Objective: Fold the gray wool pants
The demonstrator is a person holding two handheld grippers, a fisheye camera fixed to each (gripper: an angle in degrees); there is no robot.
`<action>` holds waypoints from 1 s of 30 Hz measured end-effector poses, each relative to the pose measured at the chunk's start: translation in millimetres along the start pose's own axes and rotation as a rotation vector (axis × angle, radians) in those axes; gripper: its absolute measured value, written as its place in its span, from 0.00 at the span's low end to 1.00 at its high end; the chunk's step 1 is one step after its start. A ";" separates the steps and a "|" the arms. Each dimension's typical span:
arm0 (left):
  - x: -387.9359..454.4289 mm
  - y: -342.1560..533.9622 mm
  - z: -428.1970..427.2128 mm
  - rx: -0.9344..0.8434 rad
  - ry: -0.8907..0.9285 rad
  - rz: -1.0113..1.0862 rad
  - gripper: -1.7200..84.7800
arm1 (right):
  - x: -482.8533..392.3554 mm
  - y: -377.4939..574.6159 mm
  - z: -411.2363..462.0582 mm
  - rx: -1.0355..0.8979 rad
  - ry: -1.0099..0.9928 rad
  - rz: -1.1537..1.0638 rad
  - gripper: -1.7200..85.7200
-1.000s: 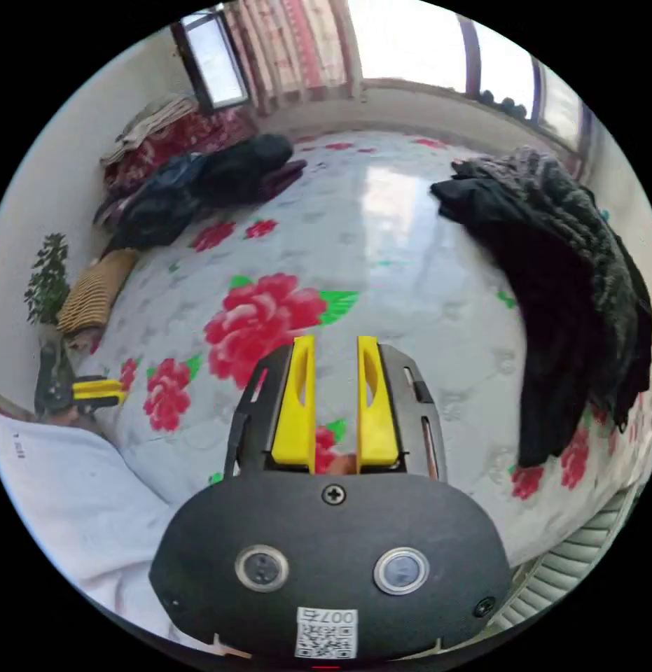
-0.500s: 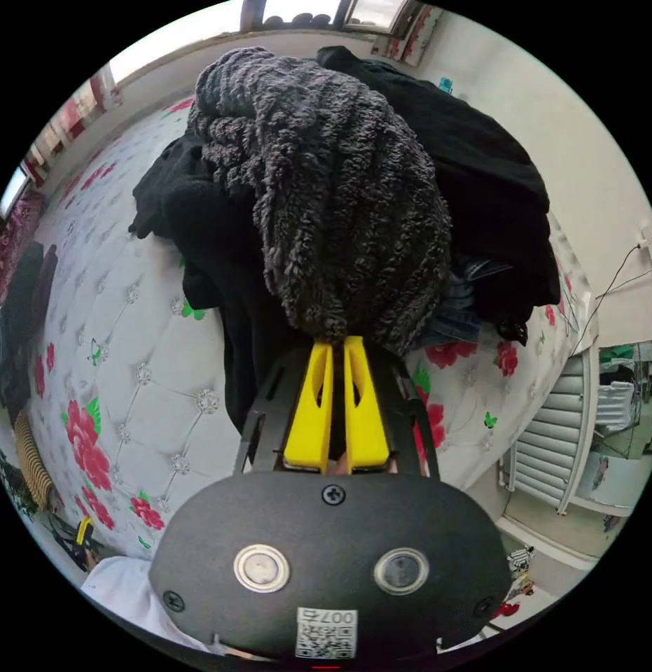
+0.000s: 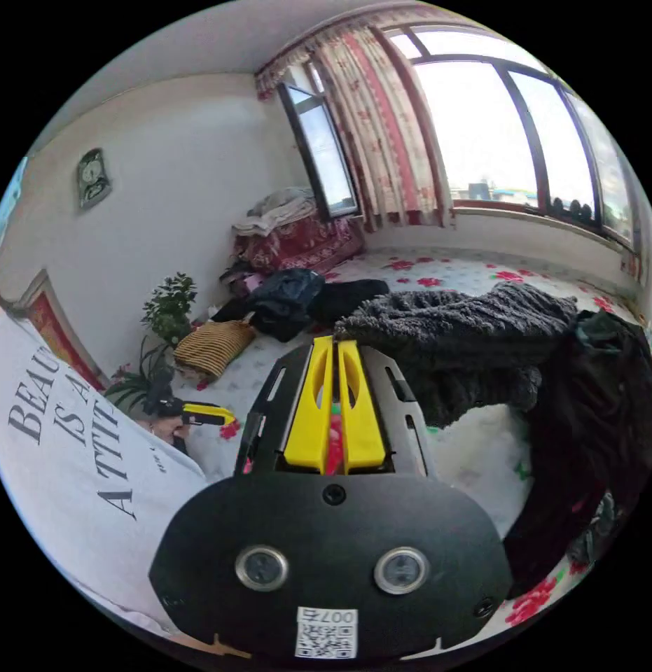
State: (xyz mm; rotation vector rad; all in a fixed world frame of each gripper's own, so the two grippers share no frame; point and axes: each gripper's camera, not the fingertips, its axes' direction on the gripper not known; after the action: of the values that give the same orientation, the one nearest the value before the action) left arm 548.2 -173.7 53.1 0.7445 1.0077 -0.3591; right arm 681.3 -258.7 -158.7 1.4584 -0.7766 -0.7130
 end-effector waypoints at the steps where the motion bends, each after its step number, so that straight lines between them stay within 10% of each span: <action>1: -4.7 1.3 -17.0 0.041 0.036 0.001 0.10 | -55.7 -6.0 26.1 -0.015 -0.114 -0.044 0.02; 5: -45.0 26.0 -84.7 0.177 0.043 -0.059 0.11 | -260.8 -12.6 126.1 -0.146 -0.631 -0.261 0.02; 10: -129.0 85.2 -142.1 0.155 -0.142 -0.269 0.12 | -390.9 8.7 211.2 -0.378 -0.678 -0.391 0.03; 21: -175.1 198.4 -257.6 0.234 -0.228 -0.612 0.14 | -141.7 52.5 257.0 -0.574 -0.143 0.097 0.07; 30: -160.4 94.6 -215.6 0.151 -0.136 -0.480 0.19 | -0.1 -61.2 332.5 -0.488 -0.091 0.284 0.10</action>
State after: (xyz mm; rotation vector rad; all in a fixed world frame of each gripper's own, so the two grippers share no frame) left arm 387.3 35.9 159.6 0.5969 1.0325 -0.8976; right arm 413.2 -451.4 -231.3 0.8609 -0.7930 -0.6932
